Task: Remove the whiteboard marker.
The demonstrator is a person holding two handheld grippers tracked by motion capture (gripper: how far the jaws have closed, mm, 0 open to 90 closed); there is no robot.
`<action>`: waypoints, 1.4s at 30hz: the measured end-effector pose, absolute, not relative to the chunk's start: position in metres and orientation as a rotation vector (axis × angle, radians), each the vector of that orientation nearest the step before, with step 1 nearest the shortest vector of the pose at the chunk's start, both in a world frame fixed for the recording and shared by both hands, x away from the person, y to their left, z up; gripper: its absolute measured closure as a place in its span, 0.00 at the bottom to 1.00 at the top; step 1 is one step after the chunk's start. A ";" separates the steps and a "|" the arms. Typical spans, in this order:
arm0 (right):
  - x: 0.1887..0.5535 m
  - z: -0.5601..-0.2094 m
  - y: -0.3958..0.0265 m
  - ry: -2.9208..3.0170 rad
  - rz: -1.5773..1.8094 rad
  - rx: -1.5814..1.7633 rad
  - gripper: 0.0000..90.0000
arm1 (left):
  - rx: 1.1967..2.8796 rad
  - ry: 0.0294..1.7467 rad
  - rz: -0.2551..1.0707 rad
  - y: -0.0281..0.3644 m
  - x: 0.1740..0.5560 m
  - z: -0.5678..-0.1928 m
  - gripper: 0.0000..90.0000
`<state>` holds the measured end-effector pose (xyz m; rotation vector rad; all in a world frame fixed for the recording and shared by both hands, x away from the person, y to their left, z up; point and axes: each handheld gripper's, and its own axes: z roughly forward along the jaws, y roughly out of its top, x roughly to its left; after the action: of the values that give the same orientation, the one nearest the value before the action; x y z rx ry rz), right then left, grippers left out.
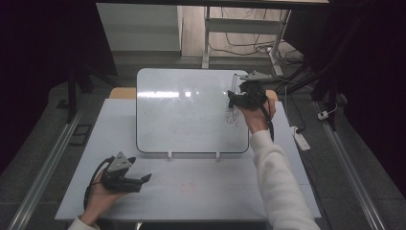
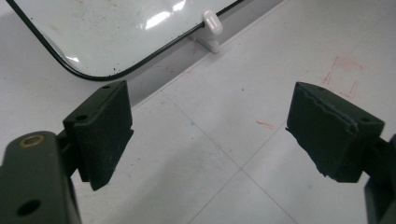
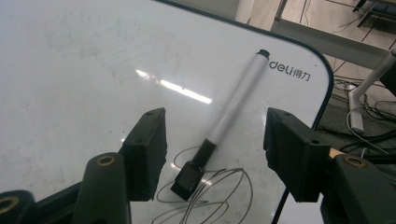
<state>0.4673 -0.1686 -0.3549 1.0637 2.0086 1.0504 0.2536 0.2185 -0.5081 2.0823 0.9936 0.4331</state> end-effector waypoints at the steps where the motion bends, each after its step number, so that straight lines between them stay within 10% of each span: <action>1: 0.469 -0.354 -0.168 2.006 1.047 1.071 0.46 | 2.084 0.992 0.433 0.218 0.254 -0.508 0.17; 42: 0.522 -0.356 -0.137 1.856 1.044 1.289 0.89 | 2.099 0.997 0.450 0.217 0.254 -0.509 0.17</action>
<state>0.5219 -0.1367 -0.3561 1.2890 1.8556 1.0441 0.2539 0.2169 -0.5092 2.0990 0.9967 0.4500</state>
